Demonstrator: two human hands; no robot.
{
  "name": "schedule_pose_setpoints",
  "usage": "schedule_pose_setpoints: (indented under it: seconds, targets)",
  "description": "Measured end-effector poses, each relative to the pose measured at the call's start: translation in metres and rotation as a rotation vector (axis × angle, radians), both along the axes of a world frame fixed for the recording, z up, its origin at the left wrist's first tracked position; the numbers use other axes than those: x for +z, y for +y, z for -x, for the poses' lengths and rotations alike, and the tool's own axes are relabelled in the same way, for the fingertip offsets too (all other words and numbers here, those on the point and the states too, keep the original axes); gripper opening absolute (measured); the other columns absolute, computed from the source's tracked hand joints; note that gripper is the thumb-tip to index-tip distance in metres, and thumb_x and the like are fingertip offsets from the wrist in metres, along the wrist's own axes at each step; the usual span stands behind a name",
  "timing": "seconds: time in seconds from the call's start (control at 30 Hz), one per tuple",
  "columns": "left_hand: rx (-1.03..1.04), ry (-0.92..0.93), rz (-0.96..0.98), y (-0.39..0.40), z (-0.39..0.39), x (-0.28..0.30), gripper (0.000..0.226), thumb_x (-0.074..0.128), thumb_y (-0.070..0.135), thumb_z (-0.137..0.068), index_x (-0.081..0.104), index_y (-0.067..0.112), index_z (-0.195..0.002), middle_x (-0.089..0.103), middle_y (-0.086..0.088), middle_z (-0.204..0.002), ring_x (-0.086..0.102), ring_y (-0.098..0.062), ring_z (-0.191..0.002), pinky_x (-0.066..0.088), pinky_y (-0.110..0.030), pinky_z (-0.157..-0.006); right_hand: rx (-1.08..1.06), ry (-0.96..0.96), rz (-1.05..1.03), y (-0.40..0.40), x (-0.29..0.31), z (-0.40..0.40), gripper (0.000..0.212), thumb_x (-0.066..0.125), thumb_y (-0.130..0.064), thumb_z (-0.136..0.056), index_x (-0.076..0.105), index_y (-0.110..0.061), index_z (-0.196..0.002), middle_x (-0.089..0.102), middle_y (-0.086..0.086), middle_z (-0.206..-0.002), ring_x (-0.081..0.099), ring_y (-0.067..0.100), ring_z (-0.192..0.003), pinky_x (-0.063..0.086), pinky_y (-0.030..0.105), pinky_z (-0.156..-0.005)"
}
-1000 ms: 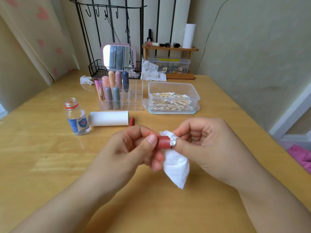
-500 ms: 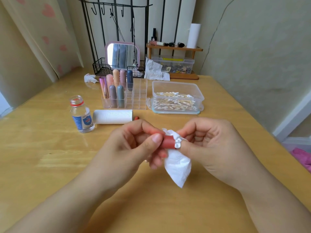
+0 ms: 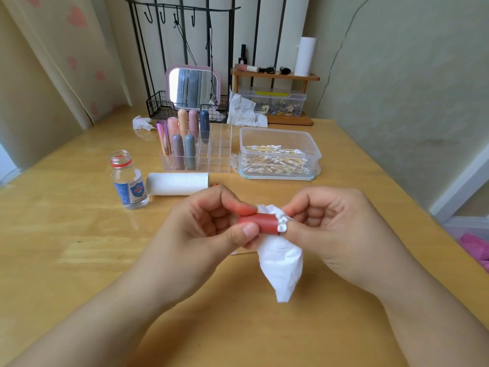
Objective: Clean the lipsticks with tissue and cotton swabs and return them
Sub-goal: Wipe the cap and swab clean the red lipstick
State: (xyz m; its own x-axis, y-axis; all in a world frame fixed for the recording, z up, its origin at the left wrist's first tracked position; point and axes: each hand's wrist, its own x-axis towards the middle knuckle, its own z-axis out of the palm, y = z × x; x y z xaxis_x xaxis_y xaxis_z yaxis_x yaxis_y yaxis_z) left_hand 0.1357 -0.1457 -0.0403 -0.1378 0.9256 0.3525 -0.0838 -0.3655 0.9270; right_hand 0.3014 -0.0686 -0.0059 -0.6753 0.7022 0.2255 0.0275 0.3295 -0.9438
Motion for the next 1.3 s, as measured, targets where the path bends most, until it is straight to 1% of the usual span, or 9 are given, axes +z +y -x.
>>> schedule_pose_setpoints:
  seconds: [0.1,0.23,0.37,0.47,0.6,0.73,0.9,1.03,1.3]
  targets:
    - [0.023,-0.005,-0.053,-0.001,-0.002,0.0,0.026,0.081,0.016,-0.062,0.064,0.011,-0.08,0.072,-0.003,-0.084,0.07,-0.015,-0.083,0.054,-0.021,-0.071,0.023,0.065,0.172,0.003,-0.002,0.001,0.015,0.081,-0.013,-0.064,0.069,-0.021,-0.06,0.063,-0.001,-0.058,0.056,0.004,-0.053,0.045,0.012,-0.052]
    - [0.119,0.025,0.085,0.0,-0.002,0.003,0.027,0.071,0.036,-0.074,0.067,0.009,-0.08,0.068,-0.012,-0.072,0.063,-0.016,-0.064,0.053,-0.026,-0.066,0.008,0.03,0.012,0.001,0.0,0.0,0.012,0.079,-0.016,-0.069,0.069,-0.021,-0.064,0.065,-0.002,-0.06,0.057,0.005,-0.057,0.048,0.017,-0.056]
    - [0.068,0.042,0.086,0.001,-0.002,0.002,0.018,0.063,0.016,-0.076,0.064,-0.001,-0.08,0.07,-0.013,-0.072,0.061,-0.015,-0.057,0.051,-0.023,-0.057,-0.022,-0.031,-0.082,0.001,-0.003,0.0,0.013,0.078,-0.01,-0.073,0.069,-0.017,-0.068,0.066,0.005,-0.064,0.058,0.008,-0.06,0.048,0.023,-0.058]
    - [0.085,0.051,0.006,0.0,0.0,0.0,0.018,0.076,0.006,-0.067,0.063,0.004,-0.078,0.072,-0.008,-0.079,0.069,-0.018,-0.074,0.055,-0.024,-0.067,-0.008,0.026,0.139,0.004,-0.003,0.001,0.01,0.074,-0.015,-0.067,0.065,-0.014,-0.062,0.064,0.001,-0.059,0.057,0.005,-0.053,0.046,0.014,-0.053]
    - [0.156,0.235,0.018,0.0,0.0,0.0,0.022,0.076,0.029,-0.063,0.066,0.024,-0.081,0.072,-0.002,-0.085,0.07,-0.015,-0.081,0.053,-0.02,-0.071,0.005,-0.062,0.271,0.012,-0.008,0.0,0.015,0.064,0.005,-0.079,0.063,-0.008,-0.072,0.067,0.0,-0.061,0.059,0.004,-0.054,0.046,0.013,-0.053]
    - [0.267,0.216,0.028,-0.002,0.005,0.011,0.018,0.07,0.02,-0.066,0.067,0.016,-0.083,0.073,0.007,-0.078,0.066,-0.006,-0.071,0.051,-0.016,-0.068,-0.172,-0.07,0.091,0.022,-0.006,-0.004,0.011,0.068,-0.007,-0.082,0.071,-0.017,-0.08,0.074,0.002,-0.078,0.064,0.006,-0.072,0.049,0.014,-0.066]
    - [0.425,0.178,-0.059,-0.004,0.019,0.023,0.008,0.067,0.01,-0.08,0.066,0.014,-0.087,0.073,0.005,-0.076,0.06,-0.003,-0.058,0.048,-0.013,-0.064,-0.371,-0.29,-0.478,0.03,0.004,0.013,0.023,0.063,-0.007,-0.084,0.071,-0.027,-0.09,0.065,-0.017,-0.074,0.054,-0.007,-0.065,0.045,0.01,-0.062]
    - [0.525,0.131,-0.026,-0.002,0.03,0.022,0.014,0.061,0.005,-0.089,0.069,0.016,-0.087,0.074,0.007,-0.081,0.058,-0.003,-0.064,0.047,-0.014,-0.065,-0.405,-0.405,-0.84,0.052,0.0,0.041,0.016,0.06,-0.004,-0.082,0.068,-0.015,-0.09,0.046,-0.014,-0.073,0.05,0.008,-0.078,0.043,0.031,-0.066]
    - [0.557,0.107,0.021,0.002,0.04,0.018,0.01,0.064,0.01,-0.087,0.07,0.018,-0.086,0.074,0.008,-0.084,0.058,-0.007,-0.068,0.049,-0.024,-0.071,-0.126,-0.86,-0.712,0.074,-0.044,0.069,0.028,0.053,-0.011,-0.089,0.065,-0.021,-0.111,0.064,0.006,-0.109,0.057,0.025,-0.103,0.046,0.033,-0.087]
